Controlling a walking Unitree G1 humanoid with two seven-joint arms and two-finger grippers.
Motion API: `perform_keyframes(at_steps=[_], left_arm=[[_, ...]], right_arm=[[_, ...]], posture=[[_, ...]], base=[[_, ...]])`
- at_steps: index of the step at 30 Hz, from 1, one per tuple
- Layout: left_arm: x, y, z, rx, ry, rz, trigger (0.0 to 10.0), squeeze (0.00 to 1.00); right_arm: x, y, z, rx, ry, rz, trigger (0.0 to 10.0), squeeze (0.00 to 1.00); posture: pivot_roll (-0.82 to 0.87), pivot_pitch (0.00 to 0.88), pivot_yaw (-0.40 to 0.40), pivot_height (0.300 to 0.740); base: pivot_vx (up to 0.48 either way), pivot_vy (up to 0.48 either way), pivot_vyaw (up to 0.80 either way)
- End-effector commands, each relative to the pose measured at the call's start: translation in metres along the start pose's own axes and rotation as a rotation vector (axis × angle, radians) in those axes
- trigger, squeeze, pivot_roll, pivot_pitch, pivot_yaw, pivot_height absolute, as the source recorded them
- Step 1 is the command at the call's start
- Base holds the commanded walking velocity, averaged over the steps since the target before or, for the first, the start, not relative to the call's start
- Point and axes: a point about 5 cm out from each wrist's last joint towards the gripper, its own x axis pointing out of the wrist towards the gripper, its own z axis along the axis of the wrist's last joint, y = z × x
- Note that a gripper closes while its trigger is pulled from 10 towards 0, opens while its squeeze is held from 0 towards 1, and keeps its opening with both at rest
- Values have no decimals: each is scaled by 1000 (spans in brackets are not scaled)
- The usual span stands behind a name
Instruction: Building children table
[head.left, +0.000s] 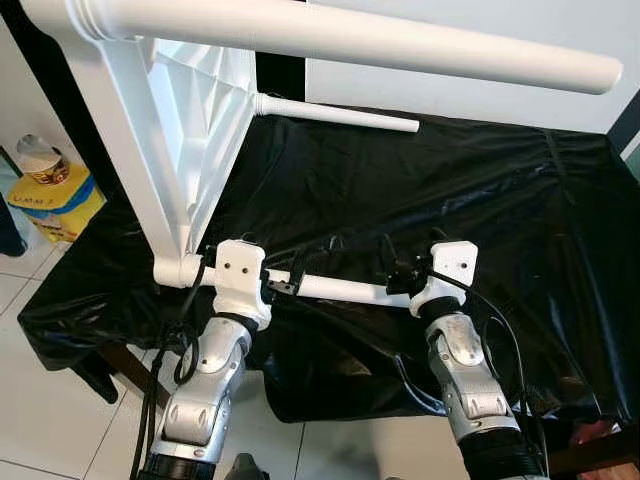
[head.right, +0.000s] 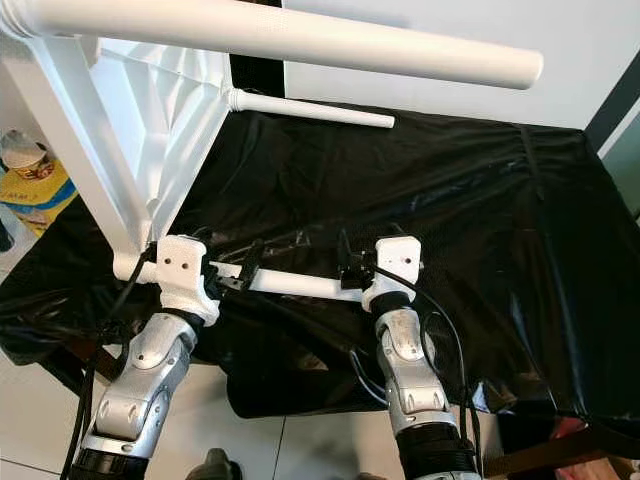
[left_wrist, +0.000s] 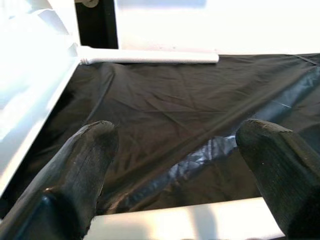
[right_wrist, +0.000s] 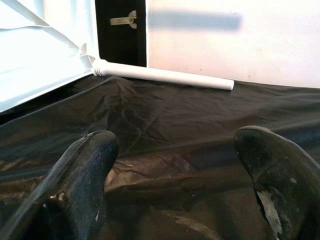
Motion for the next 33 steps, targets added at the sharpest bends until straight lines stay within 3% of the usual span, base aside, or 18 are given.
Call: perform_keyframes(at_steps=[1,17,28,33], left_arm=[[-2,-2,0,-12,8,-19,10000,0],[-3,-4,2,-25,14,-44,10000,0],[-3,-3,5,3,16,-55,10000,0],[-3,-2,5,-5,20,-49,10000,0]], right_arm=[[-2,-3,-3,-2,8,-13,10000,0],[-3,-5,-1,-1,5,-36,10000,0],[-3,-6,-1,9,9,-55,10000,0],[-2,-6,0,5,0,-55,10000,0]], posture=[[65,85,-68,740],[60,107,-62,740],[60,111,-62,740],[61,111,-64,740]], base=[[0,334,0],[0,378,0],[0,0,-649],[0,0,-183]])
